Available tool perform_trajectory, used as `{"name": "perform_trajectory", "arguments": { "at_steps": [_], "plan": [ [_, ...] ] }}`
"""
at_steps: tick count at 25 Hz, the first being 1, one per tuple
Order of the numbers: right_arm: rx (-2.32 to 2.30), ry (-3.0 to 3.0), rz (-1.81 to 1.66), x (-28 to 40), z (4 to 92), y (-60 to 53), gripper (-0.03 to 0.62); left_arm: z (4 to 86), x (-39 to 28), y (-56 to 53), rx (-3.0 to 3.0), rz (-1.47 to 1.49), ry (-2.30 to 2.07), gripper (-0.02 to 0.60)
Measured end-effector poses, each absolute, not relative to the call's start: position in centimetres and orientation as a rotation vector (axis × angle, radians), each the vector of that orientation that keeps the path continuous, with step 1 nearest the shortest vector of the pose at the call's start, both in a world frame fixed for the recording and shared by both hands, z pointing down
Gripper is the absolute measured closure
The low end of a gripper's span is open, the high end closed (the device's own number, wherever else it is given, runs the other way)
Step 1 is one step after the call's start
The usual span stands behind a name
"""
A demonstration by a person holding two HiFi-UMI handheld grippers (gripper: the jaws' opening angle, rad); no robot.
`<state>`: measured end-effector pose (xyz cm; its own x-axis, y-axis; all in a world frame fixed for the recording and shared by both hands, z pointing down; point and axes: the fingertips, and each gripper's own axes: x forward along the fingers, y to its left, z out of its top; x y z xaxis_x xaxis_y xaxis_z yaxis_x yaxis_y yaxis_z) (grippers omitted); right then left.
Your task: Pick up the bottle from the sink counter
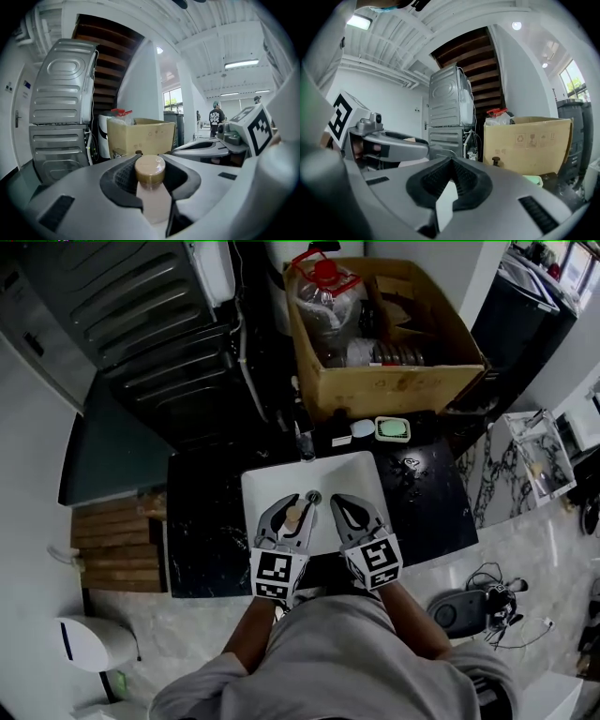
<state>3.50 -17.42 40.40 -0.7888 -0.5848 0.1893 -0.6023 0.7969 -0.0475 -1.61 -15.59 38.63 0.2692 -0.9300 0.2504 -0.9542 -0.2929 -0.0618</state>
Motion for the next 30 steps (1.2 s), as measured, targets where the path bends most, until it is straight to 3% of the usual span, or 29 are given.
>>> {"name": "perform_trajectory", "arguments": {
  "at_steps": [30],
  "plan": [
    [1.048,-2.777,0.093,5.3,39.6,-14.6,0.586,38.2,-1.1,-13.5,2.494,0.362,-1.729,0.465]
  ]
}}
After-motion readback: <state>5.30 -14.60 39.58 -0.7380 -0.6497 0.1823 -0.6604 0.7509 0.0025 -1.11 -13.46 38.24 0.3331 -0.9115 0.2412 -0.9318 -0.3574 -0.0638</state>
